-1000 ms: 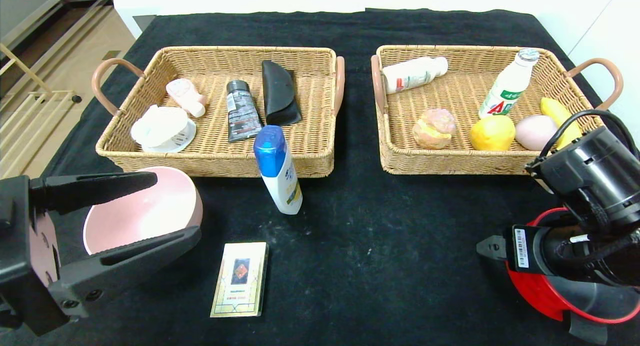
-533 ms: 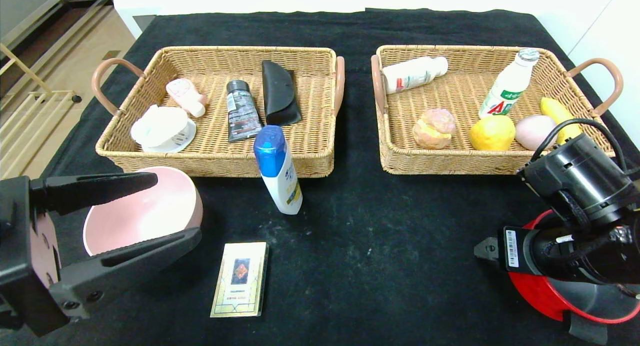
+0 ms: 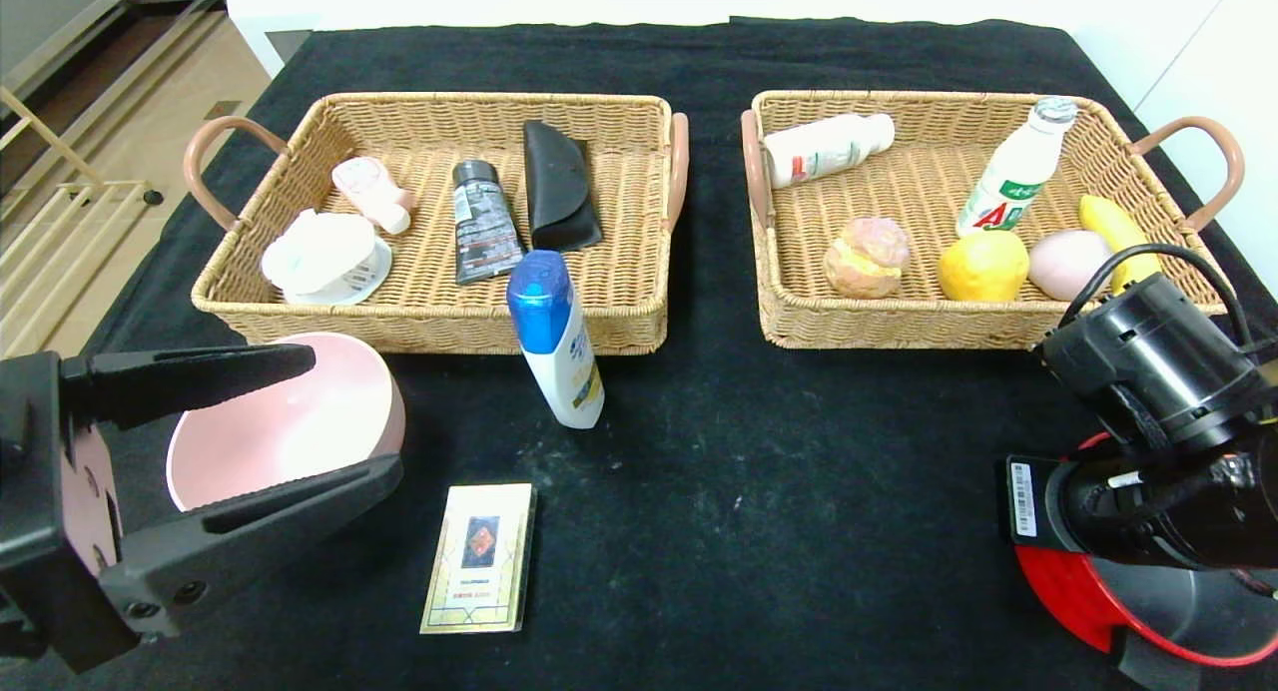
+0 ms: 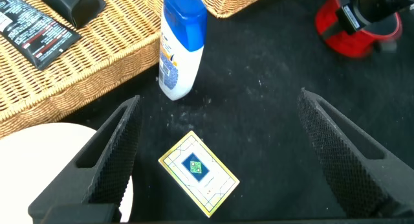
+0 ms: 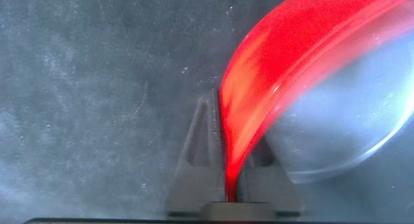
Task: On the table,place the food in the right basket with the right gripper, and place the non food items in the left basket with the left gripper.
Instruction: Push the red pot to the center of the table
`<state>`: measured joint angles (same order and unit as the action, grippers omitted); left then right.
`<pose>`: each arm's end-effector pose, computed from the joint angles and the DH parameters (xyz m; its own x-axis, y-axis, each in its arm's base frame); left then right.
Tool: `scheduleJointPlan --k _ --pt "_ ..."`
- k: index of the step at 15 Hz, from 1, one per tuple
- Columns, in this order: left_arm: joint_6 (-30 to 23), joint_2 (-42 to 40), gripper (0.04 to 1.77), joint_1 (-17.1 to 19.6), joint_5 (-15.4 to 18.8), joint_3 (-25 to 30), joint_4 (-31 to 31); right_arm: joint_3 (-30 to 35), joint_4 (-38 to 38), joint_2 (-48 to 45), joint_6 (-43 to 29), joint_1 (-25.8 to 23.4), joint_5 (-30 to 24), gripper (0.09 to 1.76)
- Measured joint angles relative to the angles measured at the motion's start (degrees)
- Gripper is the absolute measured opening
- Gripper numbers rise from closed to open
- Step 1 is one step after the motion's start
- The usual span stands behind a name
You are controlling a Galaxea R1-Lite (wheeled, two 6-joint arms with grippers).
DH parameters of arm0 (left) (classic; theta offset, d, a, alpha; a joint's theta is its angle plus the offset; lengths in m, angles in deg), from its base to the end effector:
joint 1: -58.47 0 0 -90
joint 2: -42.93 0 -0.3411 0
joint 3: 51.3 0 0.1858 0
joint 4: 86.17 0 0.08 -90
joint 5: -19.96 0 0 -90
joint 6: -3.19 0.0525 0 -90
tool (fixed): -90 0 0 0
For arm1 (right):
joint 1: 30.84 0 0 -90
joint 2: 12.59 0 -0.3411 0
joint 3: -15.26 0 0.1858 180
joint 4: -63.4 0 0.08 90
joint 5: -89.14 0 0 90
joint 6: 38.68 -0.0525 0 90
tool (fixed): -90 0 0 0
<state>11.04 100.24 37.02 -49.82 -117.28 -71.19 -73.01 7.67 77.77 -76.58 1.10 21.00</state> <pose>0.1124 -0.0637 0.3009 0.7417 -0.6628 -0.1031 0.6707 0.7353 0.0981 0.2279 0.1190 0.2254 0.6164 -0.0545 -0.7855 0.1866 0.9793 0.0785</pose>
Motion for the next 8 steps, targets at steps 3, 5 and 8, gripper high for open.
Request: scheduleJointPlan --k 3,5,8 --pt "0.02 0.00 1.72 0.00 -0.02 0.06 0.00 0.15 -0.04 0.00 0.06 0.04 0.00 0.21" --pt "0.00 -0.01 1.72 0.00 -0.02 0.17 -0.11 0.22 -0.01 0.05 0.06 0.04 0.00 0.21" --pt "0.00 -0.06 1.72 0.00 0.00 0.23 -0.16 0.69 0.16 0.11 0.06 0.04 0.11 0.21"
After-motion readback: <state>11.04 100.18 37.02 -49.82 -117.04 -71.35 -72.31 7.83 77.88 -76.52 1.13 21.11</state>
